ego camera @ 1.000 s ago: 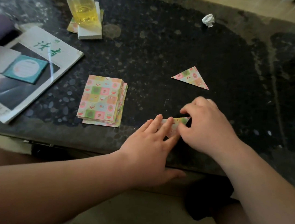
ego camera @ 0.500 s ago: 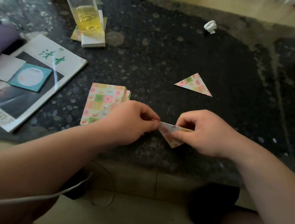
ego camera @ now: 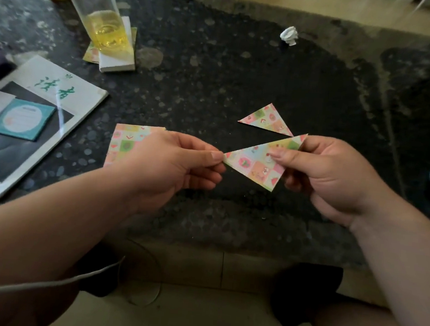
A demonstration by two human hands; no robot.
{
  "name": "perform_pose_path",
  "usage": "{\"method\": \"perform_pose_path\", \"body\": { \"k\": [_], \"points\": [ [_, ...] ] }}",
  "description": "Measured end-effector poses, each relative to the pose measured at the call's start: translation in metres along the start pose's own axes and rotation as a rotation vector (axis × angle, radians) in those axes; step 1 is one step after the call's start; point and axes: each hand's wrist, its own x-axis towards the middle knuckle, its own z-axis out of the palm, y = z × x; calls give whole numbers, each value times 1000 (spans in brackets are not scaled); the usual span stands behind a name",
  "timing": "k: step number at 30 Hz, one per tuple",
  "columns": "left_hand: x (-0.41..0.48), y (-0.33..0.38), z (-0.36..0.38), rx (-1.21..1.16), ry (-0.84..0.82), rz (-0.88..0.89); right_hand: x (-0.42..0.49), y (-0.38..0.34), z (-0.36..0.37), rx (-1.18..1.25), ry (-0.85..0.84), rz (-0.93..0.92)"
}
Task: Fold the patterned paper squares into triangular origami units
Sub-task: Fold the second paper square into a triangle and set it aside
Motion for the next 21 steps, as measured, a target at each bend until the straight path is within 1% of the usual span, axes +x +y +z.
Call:
{"method": "perform_pose_path", "body": {
  "k": [7,12,14,16,17,19,21],
  "points": [
    [-3,1,-2,125,-165,-126,1,0,0,58,36,-4],
    [-5,2,-7,194,-146,-168,5,0,-8,36,59,-12],
    [-5,2,-5,142,-105,-171,5,0,-8,30,23,-38],
    [-3,3,-2,28,-78,-232,3,0,-5,34,-26,-86],
    [-2,4,-2,-17,-97,-291,1,1,-4,30,-54,-110],
    [-2,5,-1,-58,-187,-408,-3,0,-2,-32,-108,-162],
    [-4,4,0,-94,-282,-454,-7,-2,0,-92,-156,-241]
  ]
}}
